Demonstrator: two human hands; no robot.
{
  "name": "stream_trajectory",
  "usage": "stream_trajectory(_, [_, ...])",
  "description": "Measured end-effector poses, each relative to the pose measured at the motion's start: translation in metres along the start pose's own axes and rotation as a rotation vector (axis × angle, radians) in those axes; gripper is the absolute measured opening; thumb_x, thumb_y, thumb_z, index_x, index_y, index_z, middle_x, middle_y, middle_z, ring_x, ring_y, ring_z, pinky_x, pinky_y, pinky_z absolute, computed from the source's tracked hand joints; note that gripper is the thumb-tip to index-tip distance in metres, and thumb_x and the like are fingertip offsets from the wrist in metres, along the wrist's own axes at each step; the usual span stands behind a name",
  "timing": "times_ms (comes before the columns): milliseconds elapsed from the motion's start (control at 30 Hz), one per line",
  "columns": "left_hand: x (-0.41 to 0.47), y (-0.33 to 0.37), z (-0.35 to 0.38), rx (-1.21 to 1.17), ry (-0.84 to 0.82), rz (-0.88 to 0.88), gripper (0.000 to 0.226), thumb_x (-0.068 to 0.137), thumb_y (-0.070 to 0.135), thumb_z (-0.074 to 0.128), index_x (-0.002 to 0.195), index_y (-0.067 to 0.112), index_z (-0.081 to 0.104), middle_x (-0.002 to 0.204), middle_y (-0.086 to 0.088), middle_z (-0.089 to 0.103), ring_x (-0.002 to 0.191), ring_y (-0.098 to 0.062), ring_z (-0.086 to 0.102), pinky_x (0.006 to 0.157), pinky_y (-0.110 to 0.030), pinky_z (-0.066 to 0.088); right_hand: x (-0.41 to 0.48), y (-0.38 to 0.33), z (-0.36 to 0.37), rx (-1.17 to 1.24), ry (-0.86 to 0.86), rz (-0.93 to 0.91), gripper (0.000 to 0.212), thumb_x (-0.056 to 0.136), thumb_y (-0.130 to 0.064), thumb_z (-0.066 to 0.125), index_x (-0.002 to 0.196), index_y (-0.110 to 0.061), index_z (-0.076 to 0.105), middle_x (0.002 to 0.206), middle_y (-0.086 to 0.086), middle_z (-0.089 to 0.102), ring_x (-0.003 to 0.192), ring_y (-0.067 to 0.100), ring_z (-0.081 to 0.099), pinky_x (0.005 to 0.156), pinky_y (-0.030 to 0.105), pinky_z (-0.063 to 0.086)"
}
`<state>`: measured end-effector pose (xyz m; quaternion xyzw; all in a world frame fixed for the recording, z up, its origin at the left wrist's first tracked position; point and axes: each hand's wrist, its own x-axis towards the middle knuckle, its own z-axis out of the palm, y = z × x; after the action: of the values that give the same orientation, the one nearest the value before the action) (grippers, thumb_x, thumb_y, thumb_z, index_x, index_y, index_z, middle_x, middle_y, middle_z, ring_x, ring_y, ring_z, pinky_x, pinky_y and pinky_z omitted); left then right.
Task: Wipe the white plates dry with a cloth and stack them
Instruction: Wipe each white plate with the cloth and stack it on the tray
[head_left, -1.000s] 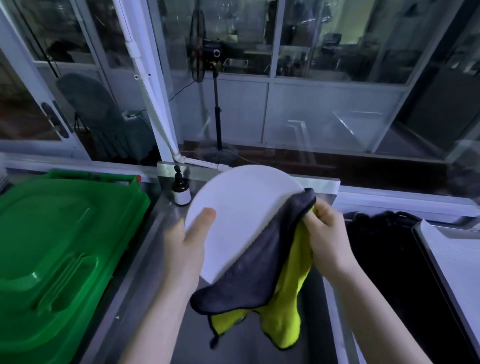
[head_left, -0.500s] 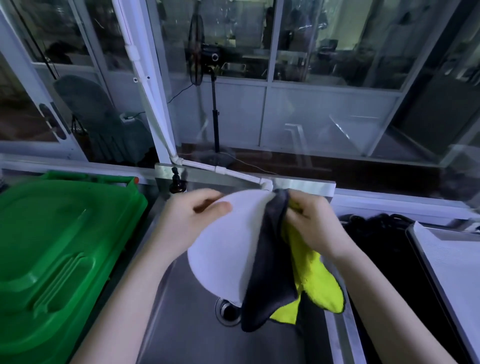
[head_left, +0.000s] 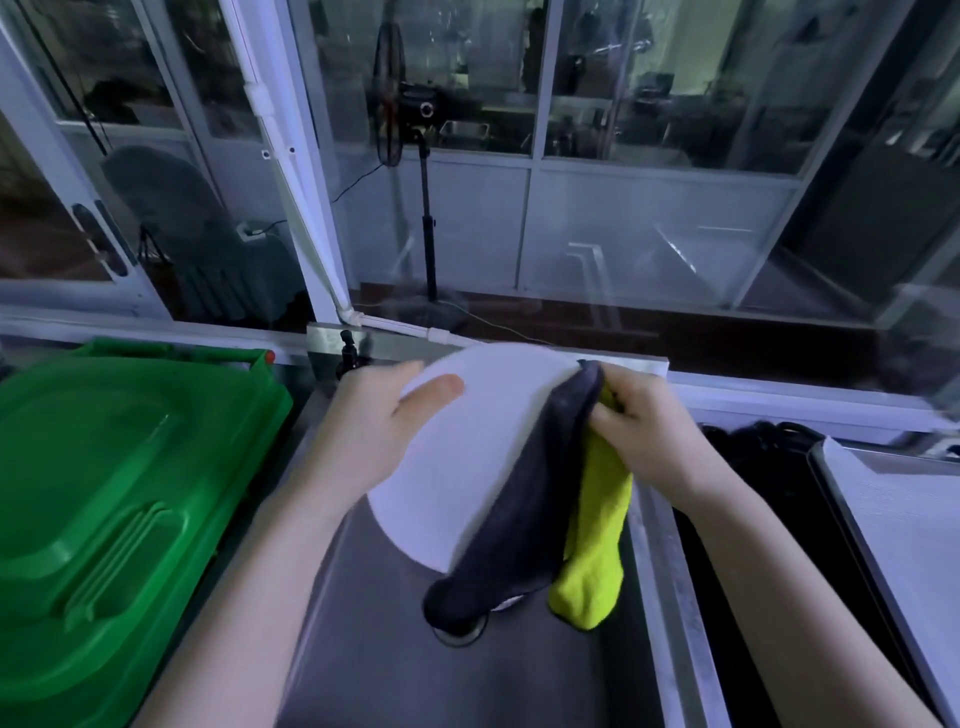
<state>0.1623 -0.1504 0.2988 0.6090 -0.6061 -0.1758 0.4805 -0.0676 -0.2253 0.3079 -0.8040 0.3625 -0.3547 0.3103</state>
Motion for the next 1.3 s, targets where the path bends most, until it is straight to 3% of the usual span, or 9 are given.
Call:
stream_trajectory(133, [0.012, 0.011, 0.01, 0.209, -0.221, 0.114, 0.054, 0.083, 0.054, 0.065, 0.056, 0.021, 0.032, 0.051, 0.006, 0.027, 0.051, -0.011, 0.023, 0.049, -0.027, 0.017, 0.005, -0.01, 0.021, -0.137, -0.168, -0.103, 0.008, 0.093, -0.008, 0.062, 0.086, -0.004, 0.065, 0.07, 0.009, 0.062, 0.07, 0.01, 0.044, 0.065, 0.03, 0.042])
stream_trajectory(267, [-0.007, -0.016, 0.003, 0.022, -0.034, -0.002, 0.053, 0.078, 0.058, 0.061, 0.059, 0.019, 0.03, 0.057, 0.011, 0.023, 0.054, -0.007, 0.023, 0.051, -0.025, 0.017, -0.001, 0.005, 0.015, -0.079, 0.068, -0.028, 0.022, 0.09, 0.003, 0.062, 0.075, -0.013, 0.061, 0.063, -0.008, 0.057, 0.064, 0.001, 0.045, 0.061, 0.023, 0.04])
stream_trajectory(367, [-0.037, -0.039, 0.012, -0.21, 0.114, -0.257, 0.071, 0.073, 0.066, 0.06, 0.078, -0.005, 0.05, 0.071, -0.003, 0.043, 0.068, -0.013, 0.039, 0.065, -0.033, 0.028, -0.013, 0.019, 0.011, 0.285, 0.27, 0.176, 0.027, 0.094, -0.001, 0.059, 0.078, -0.02, 0.067, 0.067, -0.016, 0.067, 0.07, -0.006, 0.055, 0.065, 0.016, 0.047])
stream_trajectory(533, [-0.04, -0.031, 0.038, -0.298, 0.34, -0.325, 0.052, 0.091, 0.04, 0.063, 0.071, 0.0, 0.037, 0.066, 0.0, 0.032, 0.062, -0.009, 0.029, 0.062, -0.032, 0.023, -0.022, 0.027, 0.02, 0.504, 0.236, 0.341, 0.017, 0.098, -0.009, 0.057, 0.091, -0.014, 0.072, 0.085, -0.001, 0.075, 0.082, 0.008, 0.066, 0.073, 0.027, 0.056])
stream_trajectory(733, [-0.008, -0.009, 0.001, -0.051, 0.163, -0.04, 0.054, 0.09, 0.048, 0.052, 0.078, -0.005, 0.049, 0.063, -0.018, 0.041, 0.062, -0.012, 0.033, 0.058, -0.031, 0.028, -0.002, 0.011, -0.004, 0.204, 0.089, 0.109, 0.024, 0.097, -0.005, 0.056, 0.092, -0.025, 0.066, 0.079, -0.019, 0.07, 0.08, -0.006, 0.059, 0.075, 0.018, 0.05])
stream_trajectory(900, [0.017, 0.014, 0.001, 0.238, -0.216, 0.201, 0.037, 0.09, 0.047, 0.061, 0.067, 0.021, 0.048, 0.057, 0.002, 0.031, 0.056, -0.009, 0.027, 0.052, -0.026, 0.023, 0.007, -0.01, 0.016, -0.132, -0.052, -0.148, 0.014, 0.089, -0.011, 0.057, 0.091, -0.001, 0.066, 0.073, 0.008, 0.064, 0.068, 0.016, 0.054, 0.063, 0.018, 0.039])
stream_trajectory(1033, [0.012, -0.002, 0.0, 0.083, -0.167, 0.093, 0.035, 0.086, 0.048, 0.066, 0.075, 0.015, 0.062, 0.063, -0.005, 0.051, 0.056, -0.013, 0.041, 0.054, -0.022, 0.032, 0.0, -0.003, 0.022, -0.061, 0.016, -0.085, 0.012, 0.092, -0.007, 0.059, 0.085, 0.003, 0.062, 0.073, 0.019, 0.063, 0.067, 0.016, 0.047, 0.07, 0.037, 0.048])
stream_trajectory(1167, [-0.022, -0.032, 0.002, -0.201, 0.073, -0.214, 0.051, 0.076, 0.063, 0.06, 0.091, 0.014, 0.067, 0.09, -0.018, 0.067, 0.074, -0.015, 0.056, 0.07, -0.035, 0.042, -0.016, 0.014, 0.011, 0.318, 0.293, 0.139, 0.021, 0.094, -0.001, 0.059, 0.084, -0.016, 0.069, 0.076, -0.011, 0.068, 0.075, -0.002, 0.056, 0.069, 0.019, 0.049])
stream_trajectory(1300, [-0.041, -0.038, 0.026, -0.454, 0.147, -0.356, 0.04, 0.078, 0.059, 0.061, 0.092, 0.022, 0.069, 0.087, -0.005, 0.064, 0.085, -0.015, 0.056, 0.079, -0.041, 0.042, -0.034, 0.026, 0.021, 0.499, 0.289, 0.291, 0.013, 0.097, -0.005, 0.059, 0.09, -0.003, 0.07, 0.079, -0.002, 0.07, 0.079, 0.009, 0.06, 0.07, 0.029, 0.052])
